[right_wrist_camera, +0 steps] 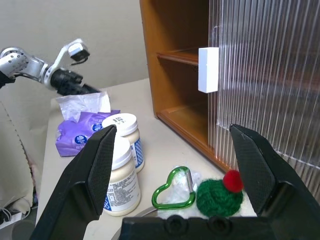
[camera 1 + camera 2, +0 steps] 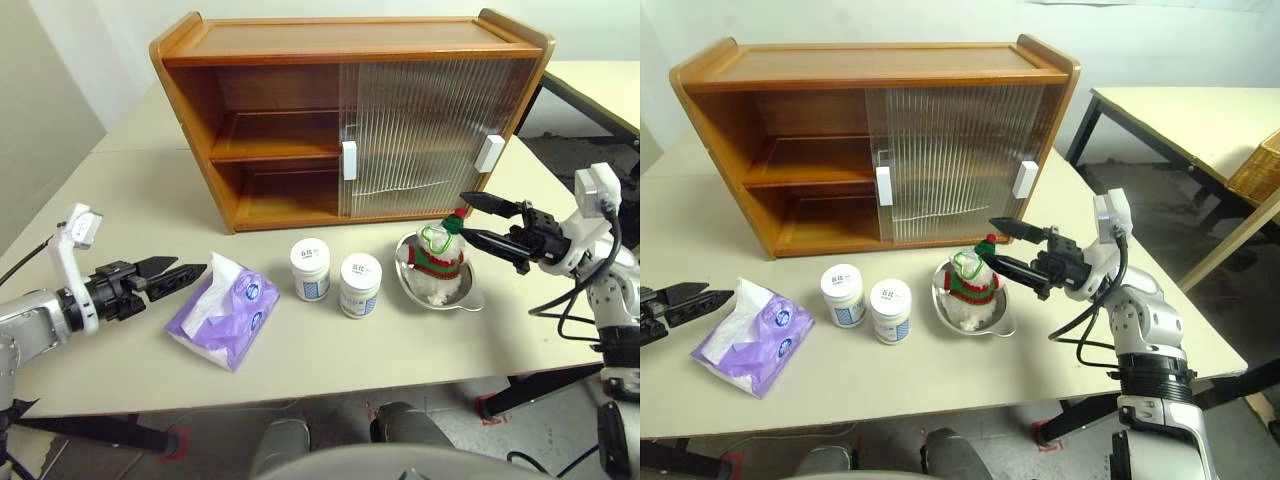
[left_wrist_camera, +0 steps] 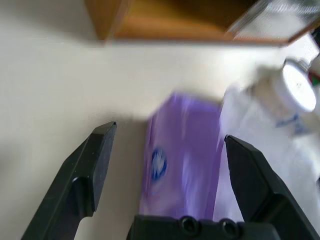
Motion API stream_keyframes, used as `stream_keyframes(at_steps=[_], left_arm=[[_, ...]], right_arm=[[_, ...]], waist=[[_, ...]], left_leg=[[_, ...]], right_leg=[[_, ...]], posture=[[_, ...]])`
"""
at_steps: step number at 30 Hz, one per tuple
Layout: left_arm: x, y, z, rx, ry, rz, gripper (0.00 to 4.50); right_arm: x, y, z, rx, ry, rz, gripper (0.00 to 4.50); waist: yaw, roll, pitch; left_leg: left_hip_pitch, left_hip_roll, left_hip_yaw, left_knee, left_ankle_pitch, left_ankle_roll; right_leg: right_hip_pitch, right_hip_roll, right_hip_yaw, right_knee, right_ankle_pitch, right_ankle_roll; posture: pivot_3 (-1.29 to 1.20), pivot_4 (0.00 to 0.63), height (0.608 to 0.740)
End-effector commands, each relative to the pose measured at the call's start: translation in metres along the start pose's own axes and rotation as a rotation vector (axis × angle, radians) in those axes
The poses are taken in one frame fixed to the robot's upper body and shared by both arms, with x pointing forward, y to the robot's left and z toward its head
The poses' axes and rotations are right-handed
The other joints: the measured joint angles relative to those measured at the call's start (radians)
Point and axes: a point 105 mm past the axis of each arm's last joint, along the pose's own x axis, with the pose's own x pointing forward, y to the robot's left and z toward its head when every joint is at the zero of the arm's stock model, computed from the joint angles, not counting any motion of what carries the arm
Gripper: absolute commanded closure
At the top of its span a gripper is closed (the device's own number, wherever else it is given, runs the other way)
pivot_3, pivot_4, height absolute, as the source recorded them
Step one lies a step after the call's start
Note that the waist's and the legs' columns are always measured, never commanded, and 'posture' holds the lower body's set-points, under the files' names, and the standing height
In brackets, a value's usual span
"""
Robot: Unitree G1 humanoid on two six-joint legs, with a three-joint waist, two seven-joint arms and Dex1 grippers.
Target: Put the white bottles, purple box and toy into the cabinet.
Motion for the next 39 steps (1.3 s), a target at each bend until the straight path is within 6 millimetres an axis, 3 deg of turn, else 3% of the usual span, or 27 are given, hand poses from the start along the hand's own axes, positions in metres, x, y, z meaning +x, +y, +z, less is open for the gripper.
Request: stream_keyframes(at_steps=[1, 7, 9, 15, 21, 28, 39], left_arm=[[0.005, 0.006, -0.009, -0.017, 0.035, 0.008, 0.03], [0.032, -0.003, -0.026, -0.12, 0.075, -0.043, 0.03], [0.035, -0.006, -0.033, -0.146, 0.104, -0.063, 0.42], [0.035, -0.005, -0.046, -0.202, 0.177, -0.064, 2.42], [0.034, -0.003, -0.031, -0.244, 0.076, -0.072, 4.46], [0.029, -0.024, 0.025, -0.311, -0.284, -0.209, 4.46], [0.034, -0.062, 0.078, -0.308, -0.508, -0.283, 4.46]], right_arm=[[0.001, 0.0, -0.001, -0.005, 0.014, 0.009, 0.0], [-0.003, 0.003, -0.001, 0.009, 0.018, 0.001, 0.0], [-0.005, 0.004, -0.001, 0.009, 0.021, -0.007, 0.0], [-0.007, 0.007, -0.004, 0.008, 0.036, -0.015, 0.0], [-0.004, 0.007, -0.003, 0.002, 0.035, -0.014, 0.0], [-0.002, 0.003, -0.003, -0.001, 0.043, -0.004, 0.0], [0.003, 0.004, -0.005, 0.008, 0.035, 0.024, 0.0]], waist=[[0.003, 0.003, -0.002], [0.004, 0.005, -0.003], [0.0, 0.005, -0.004], [-0.013, 0.005, -0.004], [-0.019, 0.005, -0.004], [-0.016, 0.004, -0.004], [0.008, 0.003, -0.003]], left_leg=[[0.0, 0.0, 0.0, 0.0, 0.0, 0.0], [0.0, 0.0, 0.001, 0.0, 0.0, 0.0], [-0.001, 0.0, 0.002, 0.0, 0.0, 0.0], [-0.001, 0.0, 0.002, 0.0, 0.0, 0.0], [-0.001, 0.0, 0.002, 0.0, 0.0, 0.0], [-0.001, 0.0, 0.001, 0.001, 0.001, -0.001], [0.001, 0.0, 0.003, 0.002, 0.005, -0.004]], right_leg=[[0.0, 0.0, 0.0, 0.0, 0.0, 0.0], [0.0, 0.0, 0.0, 0.0, 0.0, -0.002], [-0.001, 0.001, 0.0, 0.0, 0.0, -0.002], [-0.001, 0.002, 0.0, 0.0, 0.0, -0.002], [-0.001, 0.002, 0.001, 0.0, 0.0, -0.002], [0.0, 0.002, 0.001, 0.0, 0.0, -0.002], [0.01, 0.002, 0.001, 0.0, 0.0, 0.001]], posture=[[-0.06, 0.0, 0.74], [-0.09, 0.0, 0.74], [-0.1, 0.0, 0.74], [-0.11, 0.0, 0.74], [-0.1, 0.0, 0.74], [-0.08, 0.0, 0.74], [-0.06, 0.0, 0.74]])
